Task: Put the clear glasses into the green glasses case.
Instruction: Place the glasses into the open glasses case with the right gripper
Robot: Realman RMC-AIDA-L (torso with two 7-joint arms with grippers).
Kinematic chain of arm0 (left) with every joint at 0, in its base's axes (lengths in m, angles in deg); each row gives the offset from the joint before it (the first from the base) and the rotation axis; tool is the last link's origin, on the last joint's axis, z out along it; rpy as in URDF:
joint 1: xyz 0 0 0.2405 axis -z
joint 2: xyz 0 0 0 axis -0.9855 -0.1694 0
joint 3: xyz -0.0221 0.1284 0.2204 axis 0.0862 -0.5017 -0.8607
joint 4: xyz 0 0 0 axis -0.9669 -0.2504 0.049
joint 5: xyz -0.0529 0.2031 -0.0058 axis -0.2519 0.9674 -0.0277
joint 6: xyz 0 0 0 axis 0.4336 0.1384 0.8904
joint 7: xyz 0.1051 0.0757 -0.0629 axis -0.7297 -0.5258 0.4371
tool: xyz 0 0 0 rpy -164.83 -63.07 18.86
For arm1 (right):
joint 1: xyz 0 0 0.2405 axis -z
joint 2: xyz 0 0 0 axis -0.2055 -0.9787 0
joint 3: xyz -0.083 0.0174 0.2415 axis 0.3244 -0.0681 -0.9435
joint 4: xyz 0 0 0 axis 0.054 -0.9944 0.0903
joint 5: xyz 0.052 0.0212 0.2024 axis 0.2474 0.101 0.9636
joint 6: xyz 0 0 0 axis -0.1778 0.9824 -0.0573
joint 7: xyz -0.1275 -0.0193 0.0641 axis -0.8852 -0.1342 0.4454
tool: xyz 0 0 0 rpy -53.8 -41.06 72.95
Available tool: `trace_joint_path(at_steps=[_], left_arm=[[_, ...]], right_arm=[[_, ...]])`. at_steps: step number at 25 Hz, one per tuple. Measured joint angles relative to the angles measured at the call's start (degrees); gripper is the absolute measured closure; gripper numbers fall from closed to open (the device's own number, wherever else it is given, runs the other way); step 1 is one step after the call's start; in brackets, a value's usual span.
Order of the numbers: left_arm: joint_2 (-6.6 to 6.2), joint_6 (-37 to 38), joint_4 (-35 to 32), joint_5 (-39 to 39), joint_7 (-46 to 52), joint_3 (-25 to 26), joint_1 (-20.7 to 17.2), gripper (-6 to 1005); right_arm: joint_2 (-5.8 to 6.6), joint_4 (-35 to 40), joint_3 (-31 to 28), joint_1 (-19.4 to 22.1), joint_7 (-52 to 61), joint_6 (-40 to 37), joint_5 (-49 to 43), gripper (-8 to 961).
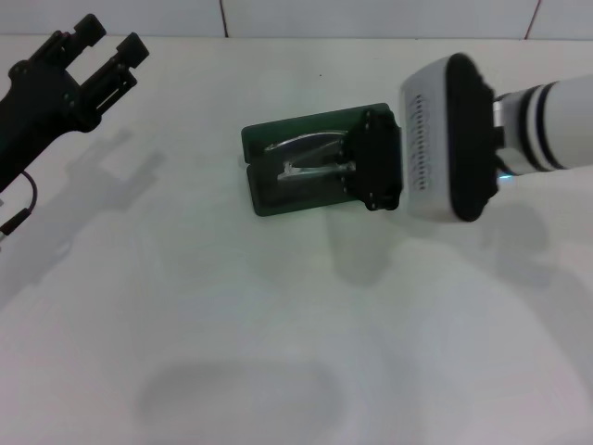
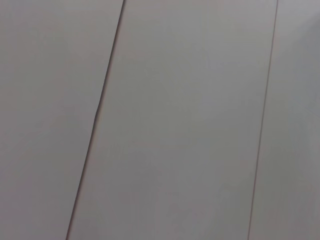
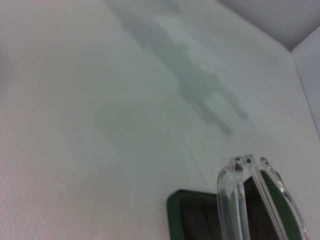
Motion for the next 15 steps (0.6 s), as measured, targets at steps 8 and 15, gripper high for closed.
trace_joint_path(at_steps=[8, 15], left_arm=[[0.0, -0.1, 0.0, 0.1, 0.3, -0.2, 0.4, 288], [0.23, -1.7, 0.0, 0.3, 0.3, -0.4, 0.7, 288]], right_arm=[[-0.14, -1.8, 5.3, -2.1, 3.4, 6.2, -4.9, 837], [-0.14, -7.1, 10.0, -5.7, 10.6, 12.8, -7.9, 837]])
